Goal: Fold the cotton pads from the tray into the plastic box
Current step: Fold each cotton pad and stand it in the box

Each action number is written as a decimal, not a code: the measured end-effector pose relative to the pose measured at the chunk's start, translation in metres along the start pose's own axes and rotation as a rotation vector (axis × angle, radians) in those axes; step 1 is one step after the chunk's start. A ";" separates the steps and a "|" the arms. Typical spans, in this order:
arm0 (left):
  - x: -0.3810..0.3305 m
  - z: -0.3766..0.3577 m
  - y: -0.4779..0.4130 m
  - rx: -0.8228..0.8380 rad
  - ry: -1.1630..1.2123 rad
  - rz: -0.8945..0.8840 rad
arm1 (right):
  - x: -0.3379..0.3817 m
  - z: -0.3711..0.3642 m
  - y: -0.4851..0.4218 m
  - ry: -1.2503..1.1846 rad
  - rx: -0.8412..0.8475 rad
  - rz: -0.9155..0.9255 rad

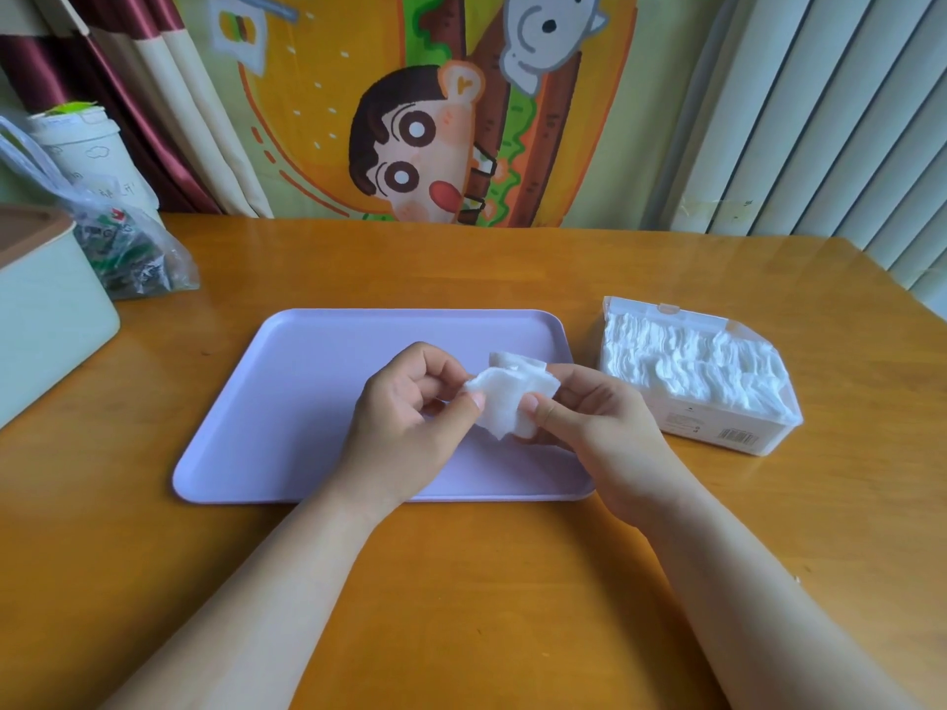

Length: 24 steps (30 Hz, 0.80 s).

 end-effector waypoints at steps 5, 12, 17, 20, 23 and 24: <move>0.000 0.005 -0.005 -0.227 0.094 0.080 | -0.001 0.000 -0.002 -0.023 -0.113 -0.008; 0.001 0.010 -0.009 -0.342 0.082 0.137 | -0.001 0.000 -0.002 -0.036 -0.048 -0.011; 0.005 0.008 -0.008 -0.258 0.020 0.166 | 0.002 0.001 -0.001 -0.042 0.013 -0.004; 0.003 0.003 -0.006 -0.166 0.038 0.182 | 0.002 -0.003 0.002 -0.027 0.087 0.007; 0.001 0.001 -0.005 -0.077 0.099 0.213 | 0.001 -0.005 0.002 -0.021 0.127 0.006; 0.001 0.001 -0.005 -0.053 0.117 0.219 | 0.000 -0.005 0.002 -0.022 0.125 0.004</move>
Point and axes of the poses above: each hand's wrist, its own y-axis away from the middle knuckle, its own z-axis out of the back of the hand, x = y × z, the point moved 1 cm from there along -y, towards the middle knuckle, and after that the axes turned 3 degrees about -z, right-handed, at the moved point
